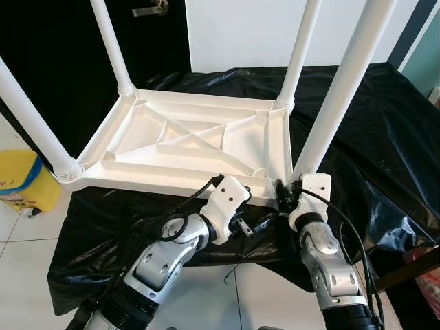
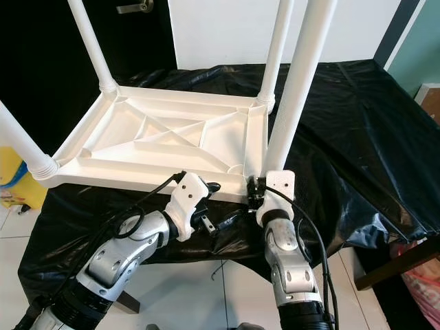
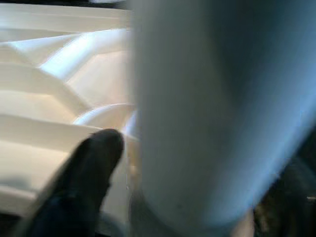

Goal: Building children table

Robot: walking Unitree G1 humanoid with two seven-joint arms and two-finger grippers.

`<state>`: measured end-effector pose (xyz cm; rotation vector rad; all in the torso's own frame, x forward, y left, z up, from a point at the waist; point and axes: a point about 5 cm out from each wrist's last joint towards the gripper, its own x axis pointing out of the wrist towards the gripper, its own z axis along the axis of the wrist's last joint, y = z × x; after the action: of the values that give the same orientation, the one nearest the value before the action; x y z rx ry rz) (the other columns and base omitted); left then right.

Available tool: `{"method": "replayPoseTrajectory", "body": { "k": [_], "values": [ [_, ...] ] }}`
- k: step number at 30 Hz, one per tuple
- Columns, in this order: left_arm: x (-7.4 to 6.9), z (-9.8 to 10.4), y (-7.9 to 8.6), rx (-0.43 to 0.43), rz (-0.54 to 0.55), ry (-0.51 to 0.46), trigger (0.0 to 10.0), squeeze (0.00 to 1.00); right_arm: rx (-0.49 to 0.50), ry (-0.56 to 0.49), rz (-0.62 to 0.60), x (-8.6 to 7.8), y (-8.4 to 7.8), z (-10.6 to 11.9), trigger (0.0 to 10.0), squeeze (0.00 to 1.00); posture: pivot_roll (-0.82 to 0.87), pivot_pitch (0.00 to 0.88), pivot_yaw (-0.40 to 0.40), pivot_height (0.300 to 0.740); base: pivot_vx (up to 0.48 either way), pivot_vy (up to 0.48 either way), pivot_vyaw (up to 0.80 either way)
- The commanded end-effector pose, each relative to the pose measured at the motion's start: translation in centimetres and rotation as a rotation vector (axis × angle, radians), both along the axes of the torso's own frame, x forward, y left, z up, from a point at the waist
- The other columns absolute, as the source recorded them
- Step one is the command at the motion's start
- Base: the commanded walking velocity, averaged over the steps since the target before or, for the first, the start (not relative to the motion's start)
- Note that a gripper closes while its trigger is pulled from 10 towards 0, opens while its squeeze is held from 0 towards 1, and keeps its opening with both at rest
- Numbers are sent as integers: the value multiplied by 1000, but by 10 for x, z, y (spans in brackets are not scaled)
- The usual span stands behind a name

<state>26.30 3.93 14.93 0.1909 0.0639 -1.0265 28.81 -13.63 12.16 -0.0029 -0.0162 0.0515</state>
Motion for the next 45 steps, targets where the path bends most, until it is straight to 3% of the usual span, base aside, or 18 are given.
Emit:
{"method": "replayPoseTrajectory", "body": {
  "k": [1,4,6,11,12,13,14,20,21,24,25,36,37,38,44,45],
  "values": [
    [-5,-3,-5,16,-112,15,10000,0,-5,-20,70,-1,-5,2,10000,1000,-154,41,-10,740,0,0,0],
    [-4,-2,-6,20,-126,10,10000,0,-38,-49,202,2,-16,7,10000,1000,-163,35,2,740,0,0,0],
    [-4,-2,-6,20,-126,10,10000,0,-38,-49,202,2,-16,7,10000,1000,-163,35,2,740,0,0,0],
    [-2,-1,-7,33,-152,5,10000,0,-94,-21,385,10,-31,11,10000,1000,-176,30,19,740,0,0,0],
    [-2,-1,-6,35,-156,4,10000,0,-102,-13,425,11,-32,12,10000,153,-178,29,21,740,0,0,0],
    [-2,-1,-6,35,-156,4,10000,0,-102,-13,425,11,-32,12,10000,153,-178,29,21,740,0,0,0],
    [-1,-1,-7,36,-159,3,10000,0,-113,-5,471,12,-31,13,10000,0,-177,29,22,740,0,0,0],
    [-1,2,-10,32,-165,-9,10000,0,-144,11,593,21,-20,10,9765,0,-151,21,7,740,0,0,0],
    [-1,2,-10,31,-161,-11,10000,0,-144,12,591,23,-18,8,1804,0,-139,22,1,740,0,0,0],
    [-1,2,-9,30,-158,-13,10000,0,-145,12,591,23,-17,7,1804,0,-139,22,1,740,0,0,0],
    [-1,2,-8,29,-151,-14,10000,0,-145,13,593,24,-16,6,0,0,-129,23,-5,740,0,0,0],
    [1,6,-6,16,-130,-22,10000,0,-126,39,528,27,-17,-3,0,0,-114,32,-15,740,0,0,0],
    [1,6,-6,15,-126,-23,10000,0,-119,40,505,28,-15,-3,8941,0,-118,34,-18,740,0,0,0],
    [2,6,-6,14,-122,-24,10000,0,-110,41,470,29,-14,-3,10000,0,-120,37,-22,740,0,0,0],
    [5,5,-7,7,-103,-28,10000,0,-64,26,373,30,-4,-1,10000,0,-119,39,-32,740,0,0,0],
    [4,5,-8,0,-98,-27,10000,0,-47,19,314,30,-2,0,10000,0,-115,41,-38,740,0,0,0]
  ]
}}
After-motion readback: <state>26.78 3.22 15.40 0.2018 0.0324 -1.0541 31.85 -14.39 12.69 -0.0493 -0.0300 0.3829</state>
